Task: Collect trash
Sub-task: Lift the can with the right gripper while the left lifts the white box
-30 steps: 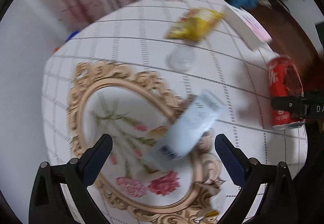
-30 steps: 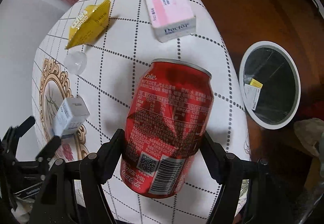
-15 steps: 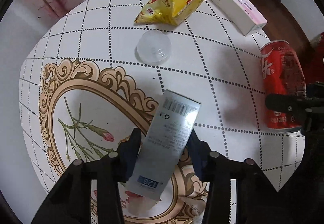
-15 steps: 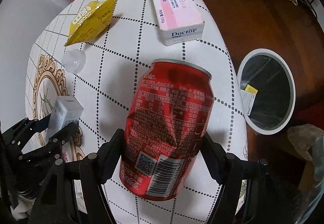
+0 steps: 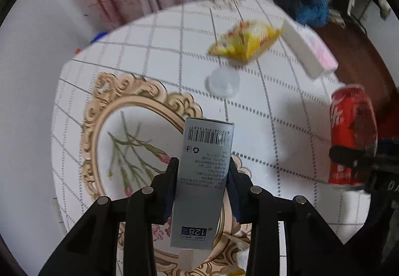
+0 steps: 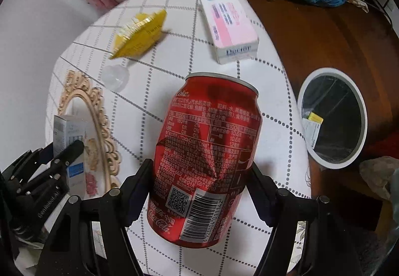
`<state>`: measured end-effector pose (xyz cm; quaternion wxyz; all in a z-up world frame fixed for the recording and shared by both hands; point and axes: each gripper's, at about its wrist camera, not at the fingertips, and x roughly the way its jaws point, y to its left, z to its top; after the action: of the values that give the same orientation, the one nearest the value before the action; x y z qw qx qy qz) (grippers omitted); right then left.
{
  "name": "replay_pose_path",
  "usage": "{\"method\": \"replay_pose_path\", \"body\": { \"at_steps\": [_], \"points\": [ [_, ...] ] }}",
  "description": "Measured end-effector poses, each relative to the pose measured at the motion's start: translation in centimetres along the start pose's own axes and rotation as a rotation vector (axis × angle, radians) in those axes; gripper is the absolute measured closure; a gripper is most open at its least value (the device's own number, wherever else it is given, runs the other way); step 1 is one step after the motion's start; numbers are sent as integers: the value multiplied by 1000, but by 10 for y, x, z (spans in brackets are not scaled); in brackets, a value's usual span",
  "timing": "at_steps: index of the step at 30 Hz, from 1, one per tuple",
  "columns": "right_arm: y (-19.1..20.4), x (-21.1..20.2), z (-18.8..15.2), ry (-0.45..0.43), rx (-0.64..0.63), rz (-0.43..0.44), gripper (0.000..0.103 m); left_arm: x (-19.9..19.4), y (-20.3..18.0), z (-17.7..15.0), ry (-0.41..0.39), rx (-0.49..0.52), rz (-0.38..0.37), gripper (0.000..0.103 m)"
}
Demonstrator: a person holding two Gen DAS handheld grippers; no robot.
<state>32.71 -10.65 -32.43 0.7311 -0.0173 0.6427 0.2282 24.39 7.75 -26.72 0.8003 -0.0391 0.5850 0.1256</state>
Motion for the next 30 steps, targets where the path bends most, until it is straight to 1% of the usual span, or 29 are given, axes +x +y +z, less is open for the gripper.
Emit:
{"method": "replay_pose_path", "body": {
  "at_steps": [5, 9, 13, 16, 20, 22, 26, 27, 30],
  "points": [
    [-4, -41, -3, -102, -12, 23, 29, -50, -4, 11, -110, -43, 1, 71],
    [-20, -81, -4, -179, -14, 40, 29, -88, -27, 21, -195, -52, -20, 71],
    [-54, -121, -7, -247, 16, 55, 29, -113, -53, 32, -257, -46, -64, 71],
    [-91, -147, -8, -285, 55, 53, 29, -129, -89, 43, -288, -26, -113, 71],
    [-147, -169, -10, -312, 111, 23, 29, -127, -134, 57, -287, 3, -173, 71],
    [-179, -171, -10, -312, 146, -2, 29, -118, -168, 65, -267, 30, -214, 71],
    [-241, -157, -8, -284, 225, -43, 29, -93, -222, 76, -219, 66, -268, 71],
    [-254, -152, -8, -275, 237, -48, 29, -80, -240, 80, -196, 80, -285, 71],
    [-297, -126, -6, -227, 285, -56, 29, -54, -276, 87, -145, 111, -308, 71]
  ]
}}
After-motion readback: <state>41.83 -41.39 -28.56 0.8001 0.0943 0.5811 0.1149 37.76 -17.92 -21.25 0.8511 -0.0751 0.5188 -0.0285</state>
